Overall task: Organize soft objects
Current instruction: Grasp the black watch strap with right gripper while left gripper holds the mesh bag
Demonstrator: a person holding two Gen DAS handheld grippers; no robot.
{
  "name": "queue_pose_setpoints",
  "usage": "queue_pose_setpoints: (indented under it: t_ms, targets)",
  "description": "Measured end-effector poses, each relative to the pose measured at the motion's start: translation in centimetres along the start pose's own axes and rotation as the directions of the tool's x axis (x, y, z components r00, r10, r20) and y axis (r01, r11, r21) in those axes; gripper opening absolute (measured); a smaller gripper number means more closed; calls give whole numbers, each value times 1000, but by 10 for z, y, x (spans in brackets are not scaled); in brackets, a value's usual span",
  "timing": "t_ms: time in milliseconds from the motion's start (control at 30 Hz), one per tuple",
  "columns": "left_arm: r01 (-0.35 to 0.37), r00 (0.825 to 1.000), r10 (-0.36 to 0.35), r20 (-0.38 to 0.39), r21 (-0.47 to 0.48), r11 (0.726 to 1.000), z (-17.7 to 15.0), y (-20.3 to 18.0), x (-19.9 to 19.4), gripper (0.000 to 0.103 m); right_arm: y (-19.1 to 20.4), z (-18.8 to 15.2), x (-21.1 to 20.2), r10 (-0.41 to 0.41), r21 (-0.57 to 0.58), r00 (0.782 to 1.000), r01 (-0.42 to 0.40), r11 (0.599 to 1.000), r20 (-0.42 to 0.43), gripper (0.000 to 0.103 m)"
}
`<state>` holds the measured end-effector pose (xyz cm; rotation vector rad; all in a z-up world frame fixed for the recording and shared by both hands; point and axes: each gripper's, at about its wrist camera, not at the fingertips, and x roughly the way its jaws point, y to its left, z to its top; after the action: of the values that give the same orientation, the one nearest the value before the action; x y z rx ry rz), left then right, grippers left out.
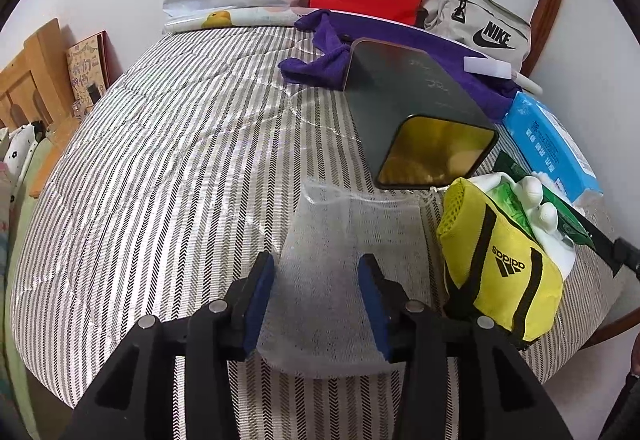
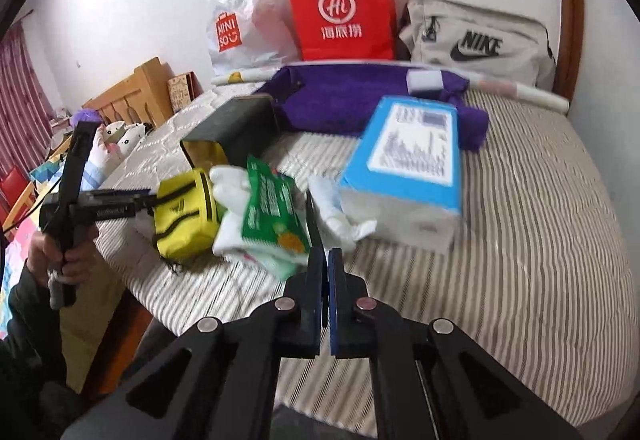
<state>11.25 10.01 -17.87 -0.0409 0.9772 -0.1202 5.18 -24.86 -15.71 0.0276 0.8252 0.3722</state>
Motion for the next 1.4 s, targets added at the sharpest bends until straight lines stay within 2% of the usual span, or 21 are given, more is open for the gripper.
queue_pose_setpoints:
  t_ms: [133, 367, 467, 733, 867, 1033, 1300, 1400]
  targets:
    - [-9, 1000, 9, -3, 11, 1000, 0, -3, 1, 45, -2, -10, 13, 22, -15, 998, -22, 1000, -56, 7]
    - [-4, 1000, 4, -5, 24, 1000, 0, -5, 1, 49, 3, -5, 44, 53, -47, 996, -57, 997, -77, 7]
    - [4, 1000, -4, -7, 21, 1000, 0, -5, 1, 51, 8, 1, 56, 43, -62, 995, -48, 997, -85, 8]
    - [10, 1000, -10, -1, 37, 999, -2, -5, 0, 53, 8, 3, 54, 53, -52, 997, -56, 997, -55, 3]
    - [68, 998, -67, -20, 21, 997, -4, -4, -2, 73, 5, -7, 46, 54, -41, 997, -56, 998, -56, 3]
    - [33, 999, -31, -25, 56, 998, -7, -13, -1, 77, 4, -17, 32, 59, -29, 997, -61, 998, -39, 3]
    - [-13, 999, 19, -32, 172, 985, -14, -38, 4, 96, 2, -27, 11, 60, -17, 998, -60, 998, -7, 3]
    - [-18, 1000, 22, -21, 169, 985, -12, -42, 6, 96, 0, -28, 5, 50, -14, 999, -50, 999, 7, 3]
